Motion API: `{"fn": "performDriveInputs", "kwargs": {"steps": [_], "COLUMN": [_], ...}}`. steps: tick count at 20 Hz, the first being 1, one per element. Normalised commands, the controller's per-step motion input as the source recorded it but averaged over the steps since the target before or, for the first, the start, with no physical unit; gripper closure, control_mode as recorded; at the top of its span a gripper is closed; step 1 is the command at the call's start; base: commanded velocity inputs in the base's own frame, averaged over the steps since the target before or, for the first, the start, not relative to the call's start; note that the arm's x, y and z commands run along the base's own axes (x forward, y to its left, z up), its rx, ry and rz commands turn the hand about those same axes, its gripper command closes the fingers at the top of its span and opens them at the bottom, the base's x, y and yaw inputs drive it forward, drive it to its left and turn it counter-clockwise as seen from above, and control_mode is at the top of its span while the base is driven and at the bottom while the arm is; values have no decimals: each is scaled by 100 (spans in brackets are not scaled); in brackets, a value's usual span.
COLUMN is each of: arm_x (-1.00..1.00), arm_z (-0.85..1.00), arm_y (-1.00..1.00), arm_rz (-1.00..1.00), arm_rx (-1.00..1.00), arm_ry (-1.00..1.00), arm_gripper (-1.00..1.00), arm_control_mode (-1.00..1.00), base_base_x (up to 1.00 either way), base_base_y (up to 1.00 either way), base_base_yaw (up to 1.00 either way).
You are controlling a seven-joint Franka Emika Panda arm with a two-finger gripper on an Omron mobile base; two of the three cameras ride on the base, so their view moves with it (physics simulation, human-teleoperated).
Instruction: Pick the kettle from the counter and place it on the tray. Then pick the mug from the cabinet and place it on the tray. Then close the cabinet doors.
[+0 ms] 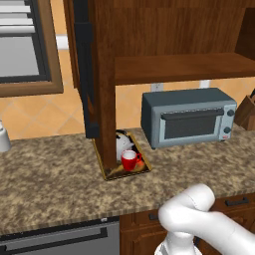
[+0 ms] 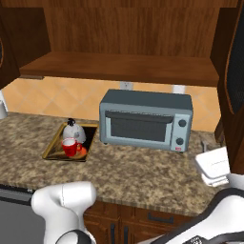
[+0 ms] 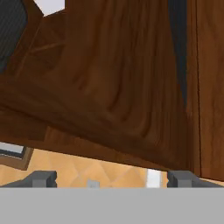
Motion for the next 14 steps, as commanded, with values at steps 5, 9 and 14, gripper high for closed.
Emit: {"fn": "performDriveInputs", "kwargs": {"steps": [5,9,14], "arm_x": [-44,-31,-10], "arm_z": [33,45,50], "arm_y": [-4,0,20], "arm_rz": [0,0,0], "arm_rx": [-14,-16,-18], "arm_ry": [-10,-10,-5], "arm_gripper": [-100,-100,-100], "arm_control_mode": [-100,-100,-100], "base_base_x": [0,0,0], "base_base_y": [0,0,0], "base_base_yaw": [0,0,0]}}
